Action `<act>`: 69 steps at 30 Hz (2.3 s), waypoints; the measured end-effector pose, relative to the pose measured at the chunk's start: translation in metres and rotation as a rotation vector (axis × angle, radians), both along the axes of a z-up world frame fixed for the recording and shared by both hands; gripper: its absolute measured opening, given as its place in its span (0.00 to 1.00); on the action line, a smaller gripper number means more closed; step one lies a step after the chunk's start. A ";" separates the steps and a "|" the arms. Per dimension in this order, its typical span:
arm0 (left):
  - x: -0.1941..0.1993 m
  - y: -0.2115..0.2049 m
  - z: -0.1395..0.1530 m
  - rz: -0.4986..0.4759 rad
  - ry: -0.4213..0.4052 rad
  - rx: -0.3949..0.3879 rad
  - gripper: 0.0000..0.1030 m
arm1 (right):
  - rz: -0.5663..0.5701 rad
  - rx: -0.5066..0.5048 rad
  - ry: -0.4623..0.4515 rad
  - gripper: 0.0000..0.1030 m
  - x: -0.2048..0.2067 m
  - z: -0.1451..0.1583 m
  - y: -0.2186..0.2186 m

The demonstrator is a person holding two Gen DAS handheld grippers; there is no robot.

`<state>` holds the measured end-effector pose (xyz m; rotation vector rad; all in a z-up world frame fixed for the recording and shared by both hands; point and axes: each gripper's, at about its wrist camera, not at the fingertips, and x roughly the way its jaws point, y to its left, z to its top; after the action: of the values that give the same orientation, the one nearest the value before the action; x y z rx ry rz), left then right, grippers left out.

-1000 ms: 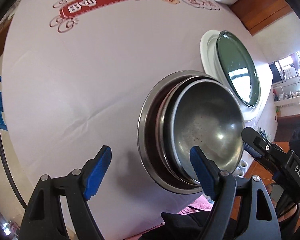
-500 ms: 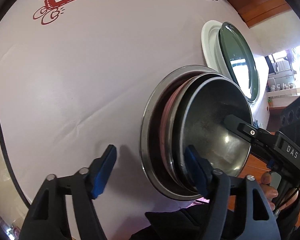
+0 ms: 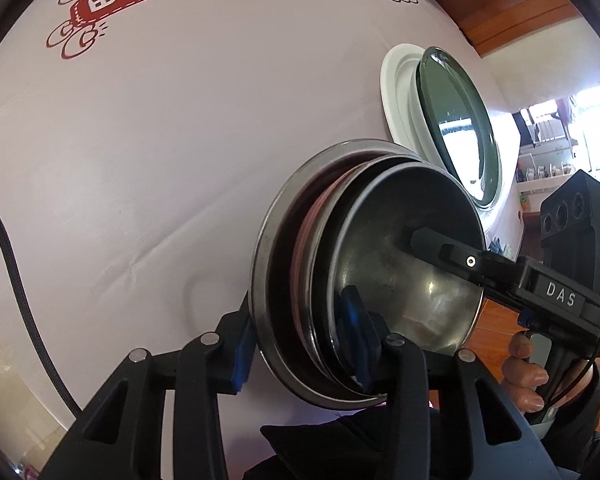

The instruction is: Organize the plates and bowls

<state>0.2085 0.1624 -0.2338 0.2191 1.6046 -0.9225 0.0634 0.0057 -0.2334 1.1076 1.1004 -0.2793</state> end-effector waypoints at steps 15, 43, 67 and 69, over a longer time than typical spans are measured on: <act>0.003 0.009 0.016 0.138 -0.030 -0.066 0.36 | 0.167 0.004 0.011 0.33 0.026 0.008 0.001; -0.005 -0.056 0.066 0.328 -0.085 -0.297 0.37 | 0.321 -0.105 -0.116 0.32 0.027 0.068 -0.094; -0.007 -0.168 0.042 0.376 0.002 -0.243 0.37 | 0.429 -0.129 0.012 0.32 0.033 0.050 -0.200; -0.005 -0.172 0.039 0.387 0.009 -0.226 0.40 | 0.452 -0.140 0.012 0.32 0.039 0.051 -0.203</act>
<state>0.2033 -0.0096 -0.1944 -0.2468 1.4680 -0.7925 0.1028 -0.1969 -0.1822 0.7091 1.2876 -0.0046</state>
